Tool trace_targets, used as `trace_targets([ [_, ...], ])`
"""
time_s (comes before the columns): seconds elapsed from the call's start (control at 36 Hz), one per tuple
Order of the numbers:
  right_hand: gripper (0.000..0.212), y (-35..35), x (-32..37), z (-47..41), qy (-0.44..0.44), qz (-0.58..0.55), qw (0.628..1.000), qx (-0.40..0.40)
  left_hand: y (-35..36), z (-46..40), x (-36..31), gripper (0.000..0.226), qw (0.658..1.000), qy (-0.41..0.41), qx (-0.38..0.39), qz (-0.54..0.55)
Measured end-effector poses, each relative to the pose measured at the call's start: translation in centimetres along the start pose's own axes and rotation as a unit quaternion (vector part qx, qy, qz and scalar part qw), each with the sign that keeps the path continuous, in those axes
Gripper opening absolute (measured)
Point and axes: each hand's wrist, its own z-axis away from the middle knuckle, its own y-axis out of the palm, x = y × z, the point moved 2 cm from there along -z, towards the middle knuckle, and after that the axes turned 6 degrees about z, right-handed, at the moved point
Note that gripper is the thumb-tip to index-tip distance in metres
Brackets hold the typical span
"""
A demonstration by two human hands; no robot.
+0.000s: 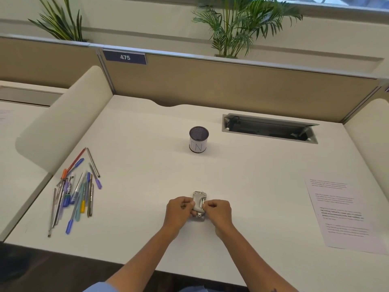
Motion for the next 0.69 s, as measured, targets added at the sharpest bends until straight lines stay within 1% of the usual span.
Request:
trace_targets([
  [0.06,0.043,0.0,0.6,0.0,-0.016,0.007,1.0,-0.003,-0.2,-0.1,-0.5,0.007,1.0,0.005,-0.005,0.007],
  [0.08,0.045,0.0,1.0,0.0,-0.023,0.008,1.0,-0.003,-0.4,-0.1,-0.8,0.008,1.0,0.009,-0.008,0.01],
  [0.17,0.037,0.2,2.3,-0.1,-0.036,0.007,0.999,0.002,-1.0,-0.4,-1.7,0.009,1.0,0.019,-0.014,0.017],
  [0.28,0.044,1.2,4.0,-0.3,-0.047,0.01,0.999,0.008,-2.4,-1.0,-2.5,0.01,0.999,0.028,-0.033,0.017],
  [0.39,0.031,3.2,5.7,-0.4,-0.058,0.008,0.998,0.021,-4.4,-1.6,-2.9,0.012,0.998,0.031,-0.056,0.02],
  [0.47,0.028,5.2,6.8,0.0,-0.067,0.009,0.997,0.038,-6.5,-1.9,-2.9,0.012,0.996,0.033,-0.076,0.021],
  [0.58,0.017,8.2,8.0,0.7,-0.07,0.017,0.996,0.058,-9.6,-2.3,-2.5,0.014,0.994,0.035,-0.106,0.014],
  [0.67,0.023,10.8,8.7,1.2,-0.066,0.015,0.995,0.078,-12.1,-2.5,-1.9,0.014,0.991,0.034,-0.127,0.002],
  [0.69,0.023,11.7,8.9,1.5,-0.064,0.014,0.994,0.086,-13.0,-2.6,-1.7,0.015,0.99,0.032,-0.135,-0.001],
])
